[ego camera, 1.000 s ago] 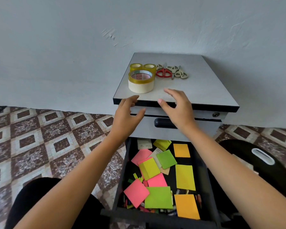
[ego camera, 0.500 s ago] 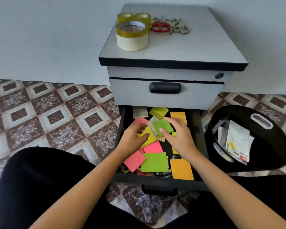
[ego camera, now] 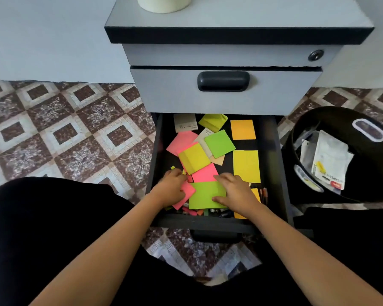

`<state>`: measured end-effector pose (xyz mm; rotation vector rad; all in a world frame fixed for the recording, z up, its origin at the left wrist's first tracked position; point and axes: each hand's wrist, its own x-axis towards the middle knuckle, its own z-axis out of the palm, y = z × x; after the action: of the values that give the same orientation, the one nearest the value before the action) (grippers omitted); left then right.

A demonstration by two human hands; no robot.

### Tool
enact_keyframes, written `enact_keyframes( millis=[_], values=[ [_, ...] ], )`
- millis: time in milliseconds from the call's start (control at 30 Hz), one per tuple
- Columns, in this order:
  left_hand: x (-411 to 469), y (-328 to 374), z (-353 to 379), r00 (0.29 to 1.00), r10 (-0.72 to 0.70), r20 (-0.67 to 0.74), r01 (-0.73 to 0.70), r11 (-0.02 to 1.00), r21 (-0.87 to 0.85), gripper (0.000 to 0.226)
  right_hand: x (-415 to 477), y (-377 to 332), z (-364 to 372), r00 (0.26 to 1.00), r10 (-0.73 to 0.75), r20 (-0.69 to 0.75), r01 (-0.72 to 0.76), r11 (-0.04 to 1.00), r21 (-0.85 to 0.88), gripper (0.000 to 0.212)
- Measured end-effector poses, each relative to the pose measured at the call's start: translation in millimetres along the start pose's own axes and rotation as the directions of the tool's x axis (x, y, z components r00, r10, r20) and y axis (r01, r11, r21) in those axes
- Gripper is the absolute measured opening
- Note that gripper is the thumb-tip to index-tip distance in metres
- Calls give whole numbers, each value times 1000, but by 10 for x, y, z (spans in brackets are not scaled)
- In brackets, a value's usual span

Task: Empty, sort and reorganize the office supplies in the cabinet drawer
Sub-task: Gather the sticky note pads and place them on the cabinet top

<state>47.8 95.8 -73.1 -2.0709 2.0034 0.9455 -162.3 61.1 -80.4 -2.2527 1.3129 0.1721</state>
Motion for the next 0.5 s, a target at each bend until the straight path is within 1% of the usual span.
enact_keyframes(
  millis=[67, 133, 233, 300, 367, 433, 500],
  values=[
    [6, -16, -3, 999, 6, 43, -7, 1000, 28, 61, 12, -19, 11, 1000, -13, 20, 14, 998, -57, 75],
    [16, -22, -13, 999, 4, 52, -5, 1000, 26, 61, 32, -21, 26, 1000, -11, 25, 13, 997, -79, 77],
    [25, -21, -45, 999, -15, 28, 15, 1000, 10, 60, 62, -5, 27, 999, 31, 29, -28, 995, -98, 78],
    [34, -25, -57, 999, -40, 7, 40, 999, -12, 58, 86, 9, 16, 997, 74, 35, -71, 993, -93, 72],
    [36, -24, -74, 998, -59, -1, 58, 995, -79, 54, 110, 24, -3, 991, 131, 38, -131, 991, -2, 62],
    [38, -13, -104, 997, -74, -5, 72, 984, -163, 44, 130, 41, -37, 982, 186, 41, -191, 968, 163, 46],
    [55, -12, -135, 995, -96, -18, 89, 972, -219, 35, 142, 69, -79, 978, 206, 44, -210, 941, 264, 33]
  ],
)
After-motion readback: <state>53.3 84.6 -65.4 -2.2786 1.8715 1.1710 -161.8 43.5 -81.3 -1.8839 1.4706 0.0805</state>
